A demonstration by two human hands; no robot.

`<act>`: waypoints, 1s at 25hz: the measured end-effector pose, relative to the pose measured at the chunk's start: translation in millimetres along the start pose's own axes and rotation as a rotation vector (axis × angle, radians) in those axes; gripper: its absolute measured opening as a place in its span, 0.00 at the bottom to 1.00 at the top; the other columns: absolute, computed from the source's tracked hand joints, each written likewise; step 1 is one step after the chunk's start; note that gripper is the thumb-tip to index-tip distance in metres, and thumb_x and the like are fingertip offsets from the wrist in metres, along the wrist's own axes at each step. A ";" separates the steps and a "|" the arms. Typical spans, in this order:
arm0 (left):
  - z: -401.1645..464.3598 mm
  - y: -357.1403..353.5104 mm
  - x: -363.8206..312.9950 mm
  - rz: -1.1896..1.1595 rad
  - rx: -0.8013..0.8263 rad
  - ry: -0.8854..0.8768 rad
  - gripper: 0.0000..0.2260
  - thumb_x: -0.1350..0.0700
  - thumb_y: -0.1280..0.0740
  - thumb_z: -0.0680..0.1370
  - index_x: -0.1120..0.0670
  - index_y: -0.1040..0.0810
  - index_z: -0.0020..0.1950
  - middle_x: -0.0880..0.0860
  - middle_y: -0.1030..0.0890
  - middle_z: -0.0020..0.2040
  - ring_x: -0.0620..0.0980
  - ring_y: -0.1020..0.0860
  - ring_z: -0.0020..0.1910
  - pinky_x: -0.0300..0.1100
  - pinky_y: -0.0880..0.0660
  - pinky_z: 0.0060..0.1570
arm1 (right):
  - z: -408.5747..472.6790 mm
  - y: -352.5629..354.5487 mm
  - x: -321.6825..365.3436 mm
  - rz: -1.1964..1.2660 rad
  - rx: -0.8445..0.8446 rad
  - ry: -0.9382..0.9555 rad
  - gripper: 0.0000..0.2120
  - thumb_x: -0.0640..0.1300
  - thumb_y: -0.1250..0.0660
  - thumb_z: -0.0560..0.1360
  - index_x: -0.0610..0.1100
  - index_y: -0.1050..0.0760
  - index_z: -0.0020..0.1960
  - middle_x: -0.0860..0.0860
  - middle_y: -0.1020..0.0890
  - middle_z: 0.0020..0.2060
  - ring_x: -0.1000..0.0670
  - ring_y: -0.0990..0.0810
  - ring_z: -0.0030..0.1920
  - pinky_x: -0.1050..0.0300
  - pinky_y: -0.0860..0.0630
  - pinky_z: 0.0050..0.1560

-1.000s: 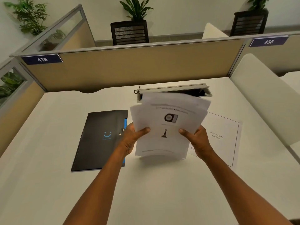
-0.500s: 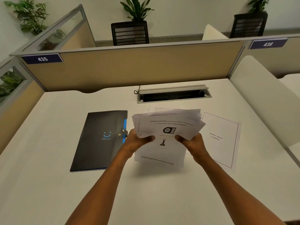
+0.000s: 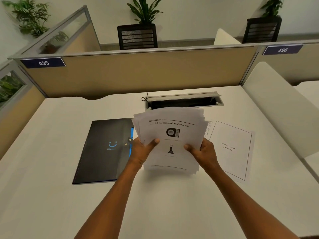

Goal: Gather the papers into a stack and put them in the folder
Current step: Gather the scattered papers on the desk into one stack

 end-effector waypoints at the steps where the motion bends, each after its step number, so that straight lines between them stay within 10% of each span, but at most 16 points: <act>1: -2.9 -1.1 7.2 0.043 0.017 0.024 0.38 0.33 0.25 0.58 0.55 0.23 0.59 0.52 0.16 0.51 0.50 0.18 0.51 0.38 0.18 0.44 | -2.3 -2.5 -5.8 -0.024 0.011 -0.012 0.14 0.48 0.23 0.69 0.56 0.23 0.52 0.57 0.16 0.47 0.52 0.15 0.46 0.52 0.16 0.44; 5: -8.8 -6.3 24.6 0.111 0.046 0.086 0.33 0.33 0.27 0.60 0.53 0.22 0.57 0.47 0.18 0.47 0.47 0.19 0.47 0.30 0.21 0.37 | -5.8 -9.5 -23.6 -0.139 0.006 -0.063 0.13 0.48 0.26 0.72 0.52 0.24 0.54 0.54 0.17 0.47 0.50 0.16 0.45 0.47 0.17 0.47; 15: 3.7 -10.0 70.6 0.276 0.149 0.405 0.22 0.49 0.28 0.75 0.57 0.25 0.65 0.56 0.19 0.59 0.56 0.20 0.53 0.48 0.22 0.53 | -13.9 -21.7 -84.3 -0.105 0.215 -0.298 0.15 0.55 0.25 0.68 0.53 0.21 0.53 0.54 0.14 0.49 0.51 0.14 0.47 0.41 0.18 0.51; 25: 50.6 -42.8 63.3 0.573 0.094 0.308 0.19 0.51 0.32 0.77 0.58 0.25 0.65 0.55 0.21 0.62 0.56 0.22 0.59 0.45 0.25 0.56 | 28.3 7.8 -101.1 -0.115 0.033 -0.422 0.07 0.47 0.26 0.72 0.53 0.23 0.48 0.54 0.15 0.47 0.47 0.15 0.47 0.40 0.19 0.52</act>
Point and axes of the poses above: each hand's wrist, its own z-axis towards the middle knuckle, its own y-axis out of the back of the hand, x = y × z, the point moved 10 cm from there along z, towards the middle knuckle
